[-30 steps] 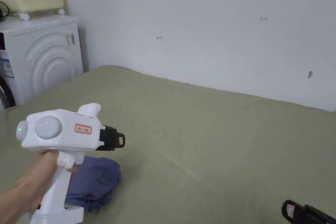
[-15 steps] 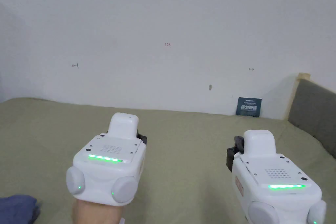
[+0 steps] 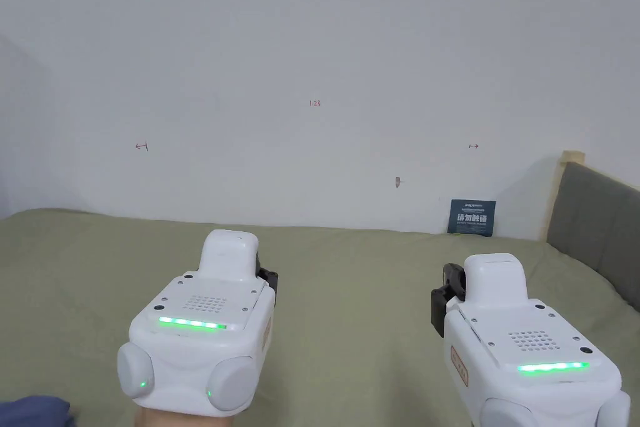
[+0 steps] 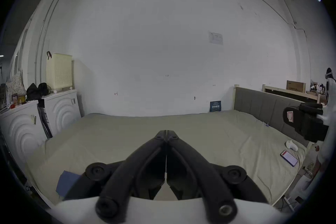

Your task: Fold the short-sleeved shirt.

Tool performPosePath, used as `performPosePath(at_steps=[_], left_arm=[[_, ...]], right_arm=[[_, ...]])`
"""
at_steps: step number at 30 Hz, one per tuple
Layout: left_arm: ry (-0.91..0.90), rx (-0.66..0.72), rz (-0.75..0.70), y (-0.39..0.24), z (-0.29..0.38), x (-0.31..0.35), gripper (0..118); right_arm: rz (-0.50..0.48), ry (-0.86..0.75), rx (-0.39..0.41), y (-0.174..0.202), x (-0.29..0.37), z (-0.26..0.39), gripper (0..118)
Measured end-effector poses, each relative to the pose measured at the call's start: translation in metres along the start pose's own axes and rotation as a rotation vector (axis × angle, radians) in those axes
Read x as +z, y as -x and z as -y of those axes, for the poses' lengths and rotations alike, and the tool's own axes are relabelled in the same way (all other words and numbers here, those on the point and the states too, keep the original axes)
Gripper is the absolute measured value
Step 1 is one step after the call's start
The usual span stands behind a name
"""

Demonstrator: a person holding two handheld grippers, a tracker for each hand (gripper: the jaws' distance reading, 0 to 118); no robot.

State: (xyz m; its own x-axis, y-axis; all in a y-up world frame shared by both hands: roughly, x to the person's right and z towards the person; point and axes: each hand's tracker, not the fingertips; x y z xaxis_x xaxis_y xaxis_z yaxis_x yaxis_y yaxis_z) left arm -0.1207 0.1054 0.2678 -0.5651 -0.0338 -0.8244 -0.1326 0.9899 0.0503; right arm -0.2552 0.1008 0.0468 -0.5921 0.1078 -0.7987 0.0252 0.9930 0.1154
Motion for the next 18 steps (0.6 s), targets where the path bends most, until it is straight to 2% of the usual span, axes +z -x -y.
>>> performPosePath(at_steps=[3,4,5,6,7,18], left_arm=[[-0.001,0.001,-0.007,0.0002,-0.0006,0.0009,0],[-0.005,0.0,-0.016,0.0003,-0.0005,0.0018,11],[-0.011,-0.01,-0.021,0.0005,-0.0005,0.0025,53],[-0.003,-0.021,-0.033,0.0001,-0.0005,0.0009,95],[0.011,-0.016,-0.034,0.0011,0.0003,-0.001,118],[-0.034,-0.062,-0.089,0.0033,-0.002,0.0085,118]], right_arm=[[-0.006,0.0,-0.006,0.0027,-0.0015,-0.0001,2],[-0.005,-0.002,-0.006,0.003,-0.0019,0.0001,9],[0.006,-0.006,-0.008,0.0032,-0.0021,0.0003,47],[0.01,-0.012,-0.014,0.0037,-0.003,0.0002,77],[0.015,-0.009,-0.016,0.0042,-0.0046,0.001,93],[0.012,-0.016,-0.013,0.0045,-0.0035,0.0021,93]])
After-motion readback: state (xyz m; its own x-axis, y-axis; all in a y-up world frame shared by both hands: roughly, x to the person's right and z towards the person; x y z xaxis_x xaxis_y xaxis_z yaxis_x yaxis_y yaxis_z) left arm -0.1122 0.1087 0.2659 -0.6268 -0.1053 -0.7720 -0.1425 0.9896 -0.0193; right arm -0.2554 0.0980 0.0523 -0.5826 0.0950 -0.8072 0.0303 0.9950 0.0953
